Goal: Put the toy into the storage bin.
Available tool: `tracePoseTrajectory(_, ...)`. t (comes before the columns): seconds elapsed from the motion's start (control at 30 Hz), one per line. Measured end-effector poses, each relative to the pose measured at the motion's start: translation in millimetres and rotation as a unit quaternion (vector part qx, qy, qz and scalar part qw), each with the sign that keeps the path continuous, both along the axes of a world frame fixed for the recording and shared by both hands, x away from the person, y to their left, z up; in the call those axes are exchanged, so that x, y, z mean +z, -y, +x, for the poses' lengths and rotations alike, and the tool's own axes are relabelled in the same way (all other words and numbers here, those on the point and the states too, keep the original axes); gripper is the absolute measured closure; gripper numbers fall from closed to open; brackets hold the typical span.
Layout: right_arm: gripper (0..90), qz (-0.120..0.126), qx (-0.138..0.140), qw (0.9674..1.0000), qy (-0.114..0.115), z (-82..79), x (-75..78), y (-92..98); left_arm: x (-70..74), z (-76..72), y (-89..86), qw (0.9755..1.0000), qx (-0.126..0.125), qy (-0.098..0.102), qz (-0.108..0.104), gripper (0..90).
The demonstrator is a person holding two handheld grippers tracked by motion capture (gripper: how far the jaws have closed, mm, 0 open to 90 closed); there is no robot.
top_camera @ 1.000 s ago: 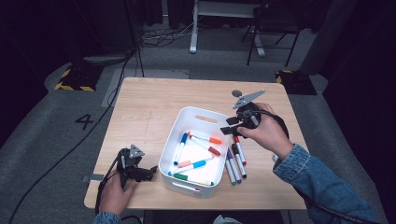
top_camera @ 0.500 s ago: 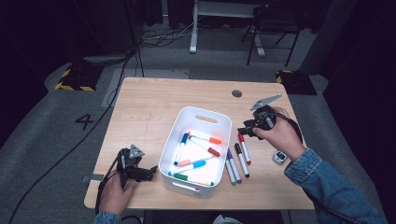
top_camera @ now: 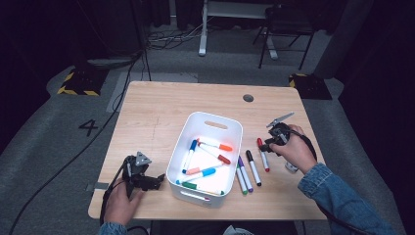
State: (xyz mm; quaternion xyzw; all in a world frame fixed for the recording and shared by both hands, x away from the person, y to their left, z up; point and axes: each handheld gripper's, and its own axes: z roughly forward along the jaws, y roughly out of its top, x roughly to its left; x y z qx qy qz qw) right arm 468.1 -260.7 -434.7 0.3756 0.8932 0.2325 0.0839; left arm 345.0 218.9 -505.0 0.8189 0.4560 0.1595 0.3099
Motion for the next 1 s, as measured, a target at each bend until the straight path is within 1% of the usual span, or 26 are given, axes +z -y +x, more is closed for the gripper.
tracePoseTrajectory(0.03,57.8,-0.003,-0.006,1.0000,-0.003,0.6,-3.9,1.5,0.3,0.0,-0.2,1.0000,-0.001,-0.002,0.001,0.0)
tracePoseTrajectory(0.1,58.3,-0.011,-0.010,0.9998,-0.009,2.7,-11.4,5.5,0.3,0.0,-0.2,1.0000,-0.001,-0.002,0.001,0.0)
tracePoseTrajectory(0.2,59.6,-0.014,-0.021,0.9994,-0.022,5.8,-19.9,11.1,0.3,0.0,-0.2,1.0000,-0.001,-0.002,0.001,0.0)
tracePoseTrajectory(0.3,63.9,-0.024,-0.029,0.9988,-0.032,6.9,-26.7,14.1,0.4,0.0,-0.2,1.0000,-0.001,-0.002,0.001,0.0)
tracePoseTrajectory(0.37,69.5,-0.029,-0.034,0.9982,-0.040,6.4,-30.4,14.7,0.3,0.0,-0.2,1.0000,-0.001,-0.002,0.001,0.0)
tracePoseTrajectory(0.5,76.7,-0.037,-0.052,0.9975,-0.032,4.5,-31.3,14.5,0.3,0.0,-0.2,1.0000,-0.001,-0.002,0.001,0.0)
tracePoseTrajectory(0.67,77.2,-0.043,-0.061,0.9968,-0.030,3.6,-31.1,12.3,0.3,0.0,-0.2,1.0000,-0.001,-0.002,0.001,0.0)
tracePoseTrajectory(0.8,77.3,-0.043,-0.063,0.9966,-0.030,3.5,-31.0,12.1,0.3,0.0,-0.2,1.0000,-0.001,-0.002,0.001,0.0)
tracePoseTrajectory(0.9,77.4,-0.042,-0.059,0.9969,-0.032,3.9,-30.8,12.0,0.4,0.0,-0.2,1.0000,-0.001,-0.002,0.001,0.0)
tracePoseTrajectory(1.0,77.4,-0.028,-0.053,0.9977,-0.030,3.6,-27.5,11.4,0.4,0.0,-0.2,1.0000,-0.001,-0.002,0.001,0.0)
